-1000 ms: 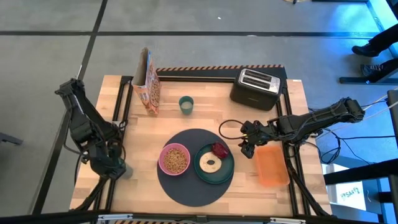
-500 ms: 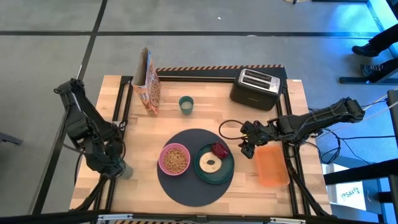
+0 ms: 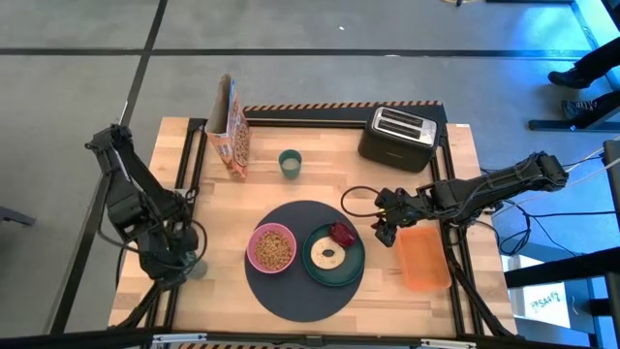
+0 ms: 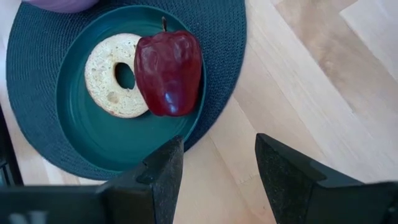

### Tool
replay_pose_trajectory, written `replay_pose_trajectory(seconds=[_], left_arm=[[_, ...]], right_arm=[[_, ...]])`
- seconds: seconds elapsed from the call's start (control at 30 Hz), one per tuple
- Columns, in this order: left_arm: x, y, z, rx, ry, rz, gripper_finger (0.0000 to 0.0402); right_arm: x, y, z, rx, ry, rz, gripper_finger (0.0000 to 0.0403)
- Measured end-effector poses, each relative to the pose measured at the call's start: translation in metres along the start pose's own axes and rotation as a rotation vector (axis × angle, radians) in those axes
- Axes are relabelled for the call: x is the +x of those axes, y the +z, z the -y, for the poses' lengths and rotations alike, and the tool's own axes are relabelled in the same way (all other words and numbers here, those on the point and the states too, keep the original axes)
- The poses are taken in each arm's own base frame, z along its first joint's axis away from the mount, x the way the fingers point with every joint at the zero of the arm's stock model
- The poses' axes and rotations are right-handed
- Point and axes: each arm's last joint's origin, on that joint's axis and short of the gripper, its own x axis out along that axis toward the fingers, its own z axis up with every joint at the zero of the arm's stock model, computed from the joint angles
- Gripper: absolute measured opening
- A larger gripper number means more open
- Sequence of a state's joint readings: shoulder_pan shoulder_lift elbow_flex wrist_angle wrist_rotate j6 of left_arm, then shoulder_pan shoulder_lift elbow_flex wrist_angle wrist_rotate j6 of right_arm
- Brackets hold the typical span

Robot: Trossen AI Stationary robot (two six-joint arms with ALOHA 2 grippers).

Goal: Arrange a breakfast setting
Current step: Put the yellow spoon on the left side of the blue placemat

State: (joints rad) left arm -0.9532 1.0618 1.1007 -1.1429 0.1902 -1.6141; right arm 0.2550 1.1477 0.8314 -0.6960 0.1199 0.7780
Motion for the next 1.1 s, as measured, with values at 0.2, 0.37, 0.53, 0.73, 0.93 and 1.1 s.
replay_pose_trajectory(seconds=[0.2,0.37,0.53,0.73,0.93,1.1], left_arm=[[0.005,-0.002,0.000,0.009,0.037,0.017,0.0156],[0.014,0.000,0.003,0.003,0.096,0.012,0.0134],[0.020,0.000,0.006,0.015,0.116,-0.007,0.0089],[0.021,0.000,0.006,0.010,0.121,-0.010,0.0020],[0.020,0.000,0.005,-0.012,0.126,-0.008,0.0009],[0.020,0.000,0.005,-0.015,0.125,-0.011,0.0004]], right_arm=[[0.000,0.001,0.001,-0.019,-0.021,0.021,0.0188],[0.000,0.001,0.001,-0.026,-0.036,0.035,0.0188],[0.000,0.001,0.001,-0.027,-0.039,0.039,0.0188],[0.000,0.003,0.000,-0.024,-0.025,0.054,0.0188],[0.000,0.003,-0.001,-0.024,-0.021,0.056,0.0188],[0.000,0.003,-0.001,-0.024,-0.015,0.050,0.0188]])
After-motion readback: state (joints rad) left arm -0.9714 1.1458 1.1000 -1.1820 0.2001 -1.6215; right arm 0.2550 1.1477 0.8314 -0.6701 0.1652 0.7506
